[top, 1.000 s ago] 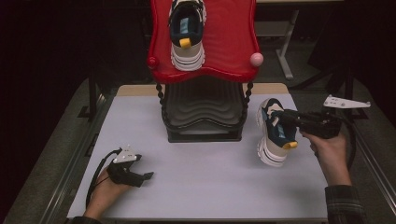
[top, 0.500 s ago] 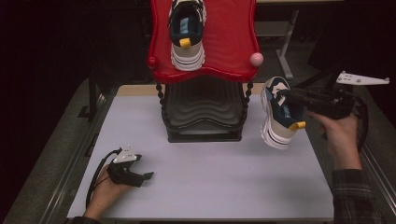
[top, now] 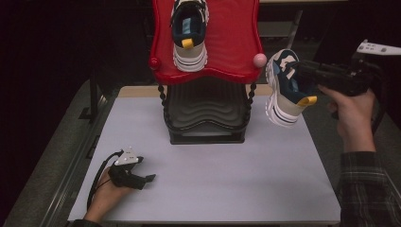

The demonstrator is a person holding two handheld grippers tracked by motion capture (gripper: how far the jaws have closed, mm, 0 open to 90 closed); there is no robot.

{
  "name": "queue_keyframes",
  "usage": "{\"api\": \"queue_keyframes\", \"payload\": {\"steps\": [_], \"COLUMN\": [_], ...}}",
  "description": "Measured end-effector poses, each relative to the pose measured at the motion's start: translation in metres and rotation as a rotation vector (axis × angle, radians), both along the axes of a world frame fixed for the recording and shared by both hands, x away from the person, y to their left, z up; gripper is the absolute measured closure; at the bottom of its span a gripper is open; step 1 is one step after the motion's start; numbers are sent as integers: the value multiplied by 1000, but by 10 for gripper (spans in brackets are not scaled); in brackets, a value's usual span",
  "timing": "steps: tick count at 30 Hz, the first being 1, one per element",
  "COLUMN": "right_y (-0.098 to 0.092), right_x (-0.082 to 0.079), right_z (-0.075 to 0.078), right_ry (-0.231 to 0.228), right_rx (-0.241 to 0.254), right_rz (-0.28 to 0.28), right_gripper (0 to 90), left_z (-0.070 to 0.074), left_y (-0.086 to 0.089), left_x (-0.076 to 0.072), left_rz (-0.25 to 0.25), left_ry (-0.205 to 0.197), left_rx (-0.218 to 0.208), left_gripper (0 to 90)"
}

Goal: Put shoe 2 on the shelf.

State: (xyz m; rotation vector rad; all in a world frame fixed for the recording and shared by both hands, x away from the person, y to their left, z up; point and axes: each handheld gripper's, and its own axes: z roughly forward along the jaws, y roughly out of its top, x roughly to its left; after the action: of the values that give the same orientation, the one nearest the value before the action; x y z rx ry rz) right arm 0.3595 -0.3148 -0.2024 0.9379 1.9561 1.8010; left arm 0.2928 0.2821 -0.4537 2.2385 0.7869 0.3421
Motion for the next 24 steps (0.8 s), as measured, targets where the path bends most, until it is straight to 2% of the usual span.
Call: {"api": "queue_keyframes", "payload": {"steps": [15,24], "right_y": [6,25], "right_x": [8,18], "right_z": [77,110], "right_ry": [-99,-146], "right_rx": [11,21], "right_rz": [-9,15], "right_gripper": [658,660], "left_z": [0,0], "left_y": [0,0], "left_x": [0,0], "left_rz": [-2,-1], "left_ry": [2,-1], "left_rx": [4,2], "left_gripper": [131,131]}}
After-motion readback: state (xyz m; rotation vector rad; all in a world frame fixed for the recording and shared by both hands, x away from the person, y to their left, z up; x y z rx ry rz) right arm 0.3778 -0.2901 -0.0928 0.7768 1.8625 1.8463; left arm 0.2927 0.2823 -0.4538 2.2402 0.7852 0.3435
